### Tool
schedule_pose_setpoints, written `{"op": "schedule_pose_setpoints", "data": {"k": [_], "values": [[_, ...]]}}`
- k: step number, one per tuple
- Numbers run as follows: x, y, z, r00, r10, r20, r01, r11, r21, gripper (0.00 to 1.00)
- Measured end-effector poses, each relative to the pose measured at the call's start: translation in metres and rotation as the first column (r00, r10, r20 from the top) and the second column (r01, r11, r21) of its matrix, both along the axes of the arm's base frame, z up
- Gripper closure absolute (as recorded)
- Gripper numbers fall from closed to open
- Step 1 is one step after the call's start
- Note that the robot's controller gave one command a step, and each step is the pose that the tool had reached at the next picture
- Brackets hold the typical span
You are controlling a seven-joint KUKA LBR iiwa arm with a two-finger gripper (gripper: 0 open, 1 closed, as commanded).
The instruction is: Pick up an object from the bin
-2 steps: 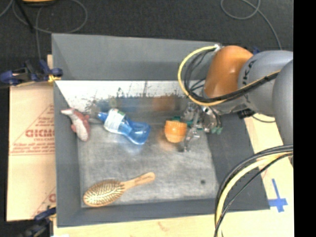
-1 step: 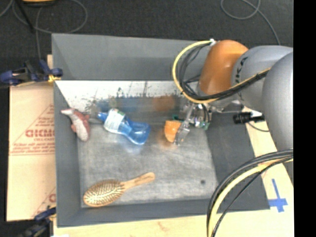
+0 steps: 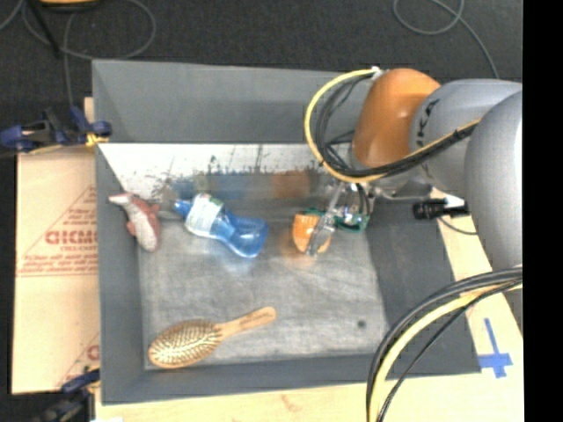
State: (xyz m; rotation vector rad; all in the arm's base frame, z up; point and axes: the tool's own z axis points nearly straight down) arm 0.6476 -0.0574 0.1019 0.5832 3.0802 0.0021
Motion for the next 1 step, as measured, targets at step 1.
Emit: {"op": "schedule_pose_setpoints", "data": {"k": [1], "values": [[-0.0315, -0.0229, 0.1236, 0.988, 0.155, 0.004, -0.155, 0.988, -0.005, 1.00]]}}
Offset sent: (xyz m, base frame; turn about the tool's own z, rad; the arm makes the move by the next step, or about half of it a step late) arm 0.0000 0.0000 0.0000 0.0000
